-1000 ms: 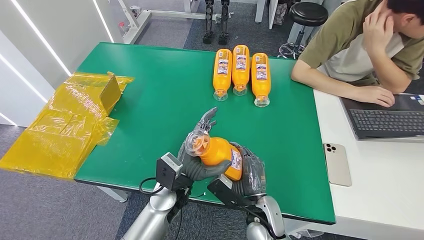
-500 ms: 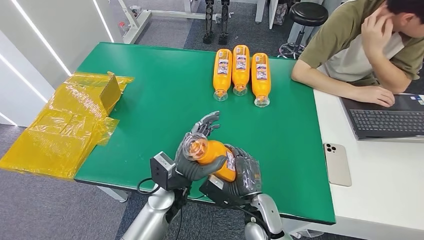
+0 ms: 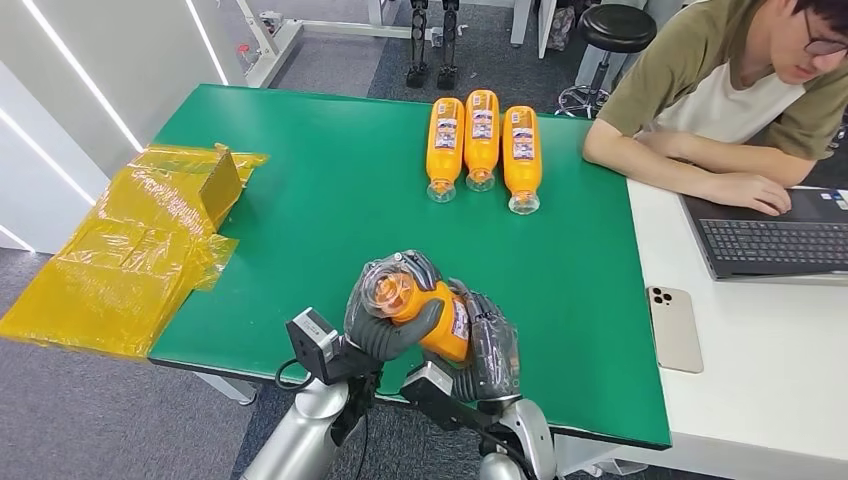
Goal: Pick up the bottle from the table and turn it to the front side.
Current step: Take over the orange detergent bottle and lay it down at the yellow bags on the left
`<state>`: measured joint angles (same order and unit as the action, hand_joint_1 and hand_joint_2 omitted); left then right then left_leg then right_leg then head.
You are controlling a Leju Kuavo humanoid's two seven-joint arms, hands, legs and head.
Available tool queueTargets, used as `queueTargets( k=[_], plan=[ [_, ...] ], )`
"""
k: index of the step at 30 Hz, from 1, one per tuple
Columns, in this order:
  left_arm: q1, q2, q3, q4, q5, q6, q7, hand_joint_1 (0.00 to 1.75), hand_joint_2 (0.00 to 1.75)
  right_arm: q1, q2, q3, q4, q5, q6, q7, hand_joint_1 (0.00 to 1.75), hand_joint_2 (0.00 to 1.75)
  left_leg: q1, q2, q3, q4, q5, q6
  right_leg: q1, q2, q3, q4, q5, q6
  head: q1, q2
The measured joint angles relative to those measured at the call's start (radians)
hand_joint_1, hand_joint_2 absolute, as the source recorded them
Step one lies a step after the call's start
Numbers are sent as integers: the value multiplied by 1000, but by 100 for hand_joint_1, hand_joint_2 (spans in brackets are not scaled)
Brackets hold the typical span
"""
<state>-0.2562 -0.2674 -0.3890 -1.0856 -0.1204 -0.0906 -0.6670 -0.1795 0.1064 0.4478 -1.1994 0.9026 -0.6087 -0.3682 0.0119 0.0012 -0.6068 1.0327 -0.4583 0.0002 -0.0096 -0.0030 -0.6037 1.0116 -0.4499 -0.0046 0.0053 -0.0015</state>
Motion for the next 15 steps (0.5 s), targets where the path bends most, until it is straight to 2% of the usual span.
queueTargets(
  k=[6,9,12,15],
  plan=[
    [-3,0,-2,-25,-52,76,17,175,175,26,17,2,-55,-83,-59,-53,0,175,0,0,0,0,0,0,0,0,0,0,0,0,0,0],
    [-16,2,-5,-31,-202,240,71,175,175,45,31,-8,-97,-150,-73,-133,0,175,0,0,0,0,0,0,0,0,0,0,0,0,0,0],
    [-59,10,-5,-31,-400,398,167,175,175,66,57,-35,-149,-216,-75,-241,0,175,0,0,0,0,0,0,0,0,0,0,0,0,0,0],
    [-109,35,-5,-7,-648,520,276,175,175,83,75,-76,-201,-227,-75,-294,0,175,0,0,0,0,0,0,0,0,0,0,0,0,0,0]
  ],
)
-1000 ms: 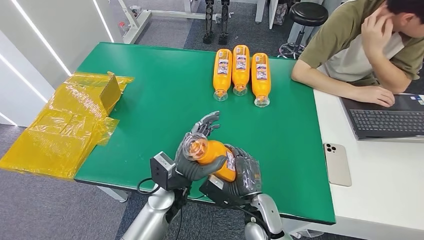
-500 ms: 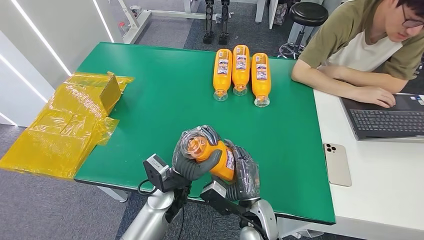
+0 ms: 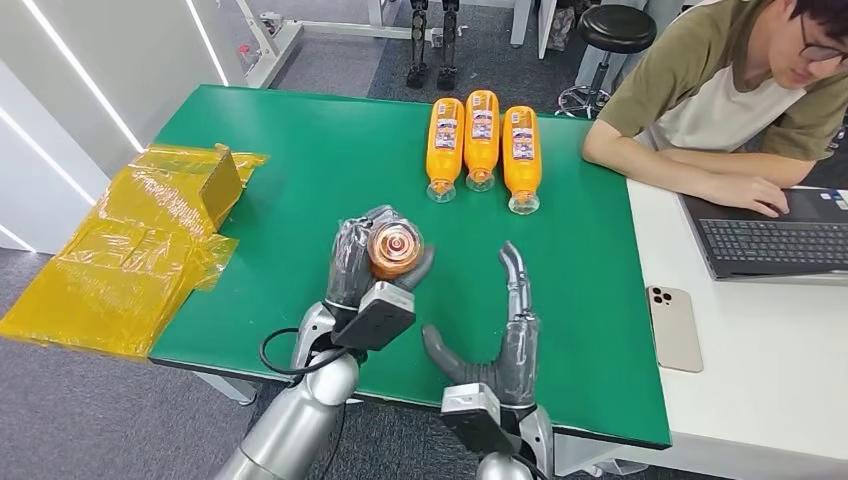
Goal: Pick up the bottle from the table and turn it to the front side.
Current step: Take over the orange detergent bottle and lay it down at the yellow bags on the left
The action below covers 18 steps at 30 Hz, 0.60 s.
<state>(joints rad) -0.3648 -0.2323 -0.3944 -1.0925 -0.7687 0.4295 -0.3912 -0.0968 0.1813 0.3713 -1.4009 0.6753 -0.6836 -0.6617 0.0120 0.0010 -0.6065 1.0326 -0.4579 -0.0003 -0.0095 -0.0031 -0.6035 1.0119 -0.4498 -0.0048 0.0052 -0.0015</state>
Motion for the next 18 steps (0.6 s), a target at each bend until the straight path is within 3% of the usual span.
queueTargets(
  k=[4,7,18],
  plan=[
    [-86,61,-1,115,-363,162,160,175,175,33,7,-71,-85,-20,0,-3,0,175,0,0,0,0,0,0,0,0,0,0,0,0,0,0],
    [-153,118,-1,226,-474,225,219,175,175,58,-3,-117,-135,-47,0,8,0,175,0,1,0,0,0,0,0,1,0,1,0,0,0,0],
    [-283,320,-16,514,-776,241,409,175,175,159,-69,-242,-239,-69,0,-21,0,175,0,1,0,0,0,-1,0,2,-1,1,0,-1,0,0]
  ],
)
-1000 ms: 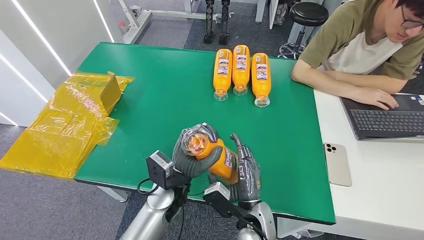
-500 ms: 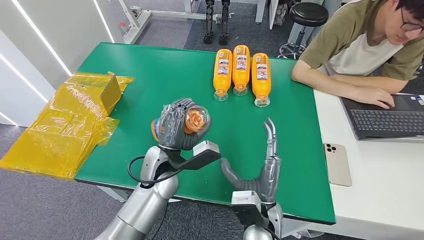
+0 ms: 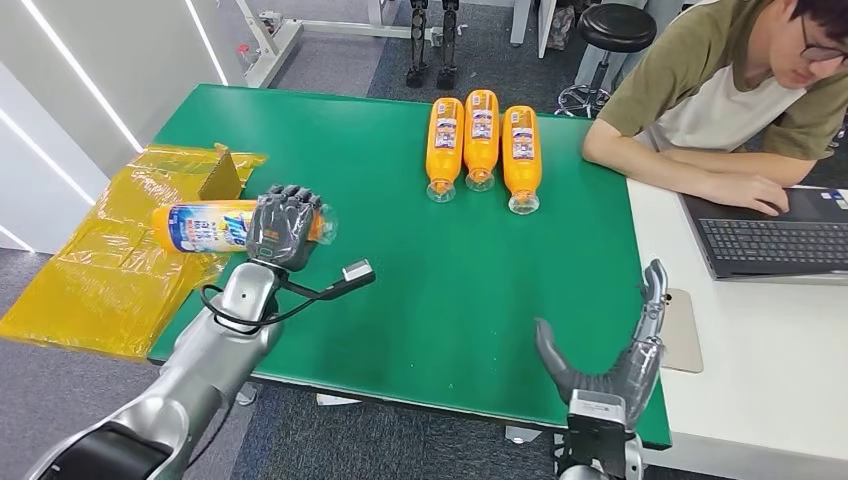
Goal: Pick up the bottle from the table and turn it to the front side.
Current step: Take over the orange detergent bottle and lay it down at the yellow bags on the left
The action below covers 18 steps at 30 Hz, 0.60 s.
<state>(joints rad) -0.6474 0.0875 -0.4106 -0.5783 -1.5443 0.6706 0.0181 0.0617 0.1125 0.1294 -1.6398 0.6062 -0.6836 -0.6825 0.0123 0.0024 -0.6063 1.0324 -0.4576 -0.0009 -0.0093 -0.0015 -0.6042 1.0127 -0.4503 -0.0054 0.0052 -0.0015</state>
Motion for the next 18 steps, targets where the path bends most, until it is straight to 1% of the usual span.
queueTargets(
  k=[4,8,15,18],
  plan=[
    [-19,51,-50,64,-20,-36,17,175,175,49,-5,-19,-34,-9,0,-11,0,175,0,0,0,0,0,0,0,0,0,0,0,0,0,0],
    [-39,87,-101,115,-21,-95,15,175,175,69,-10,-25,-55,-16,0,-13,0,175,0,1,0,0,0,0,0,1,0,0,0,0,0,0],
    [-59,129,-117,193,-4,-243,-93,175,175,81,-20,-27,-71,-37,0,-15,0,175,0,1,0,0,0,0,0,0,0,0,0,0,0,0],
    [-63,141,-117,215,23,-319,-172,175,175,81,-22,-26,-74,-42,0,-15,0,175,0,0,0,0,0,0,0,0,0,0,0,0,0,0]
  ],
)
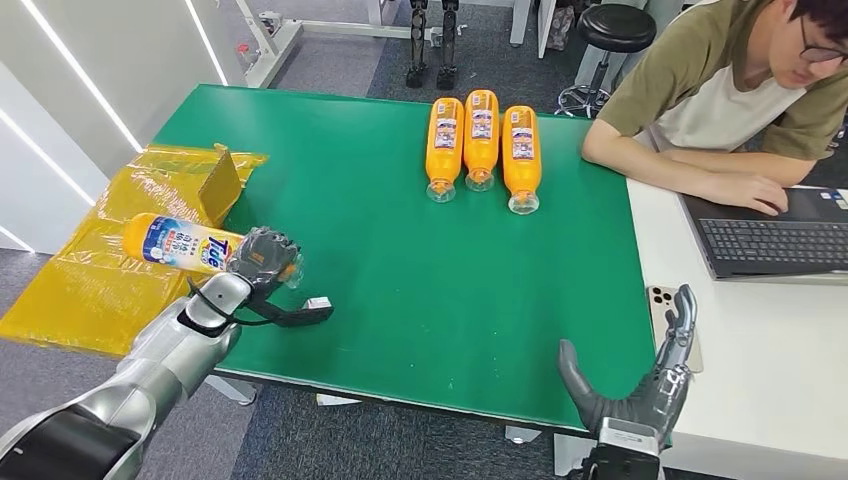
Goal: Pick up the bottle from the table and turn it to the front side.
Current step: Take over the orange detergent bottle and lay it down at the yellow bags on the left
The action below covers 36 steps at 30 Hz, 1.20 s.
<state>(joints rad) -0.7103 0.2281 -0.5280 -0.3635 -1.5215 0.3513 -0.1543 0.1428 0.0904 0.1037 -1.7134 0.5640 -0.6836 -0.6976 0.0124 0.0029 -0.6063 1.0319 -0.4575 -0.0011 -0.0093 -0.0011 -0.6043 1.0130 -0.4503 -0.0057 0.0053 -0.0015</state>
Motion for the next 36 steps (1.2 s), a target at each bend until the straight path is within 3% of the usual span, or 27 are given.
queueTargets(
  k=[3,10,11,14,15,22,36],
  plan=[
    [-2,9,0,14,33,-79,-57,175,175,3,-1,1,-1,3,0,0,0,175,0,0,0,0,0,0,0,0,0,0,0,0,0,0],
    [-31,17,0,37,61,-170,-76,175,175,25,-1,5,-1,30,0,-1,0,175,0,0,0,0,0,0,0,0,0,0,0,0,0,0],
    [-33,17,0,39,61,-174,-76,165,175,27,-1,6,-1,33,0,-1,0,175,0,0,0,0,0,0,0,0,0,0,0,0,0,0],
    [-39,16,0,44,58,-175,-63,34,175,32,-1,12,-1,34,0,-1,0,175,0,0,0,0,0,0,0,0,0,0,0,0,0,0],
    [-41,15,0,45,54,-173,-51,0,175,32,-1,15,-1,34,0,-1,0,175,0,0,0,0,0,0,0,0,0,0,0,0,0,0],
    [-59,1,9,53,54,-180,22,0,175,36,-1,21,-1,43,0,-1,0,175,0,0,0,0,0,0,0,0,0,0,0,0,0,0],
    [-59,-1,98,64,131,-173,28,0,175,45,3,27,-2,52,0,-1,0,175,0,-1,0,0,0,0,0,0,0,1,0,0,0,0]
  ],
)
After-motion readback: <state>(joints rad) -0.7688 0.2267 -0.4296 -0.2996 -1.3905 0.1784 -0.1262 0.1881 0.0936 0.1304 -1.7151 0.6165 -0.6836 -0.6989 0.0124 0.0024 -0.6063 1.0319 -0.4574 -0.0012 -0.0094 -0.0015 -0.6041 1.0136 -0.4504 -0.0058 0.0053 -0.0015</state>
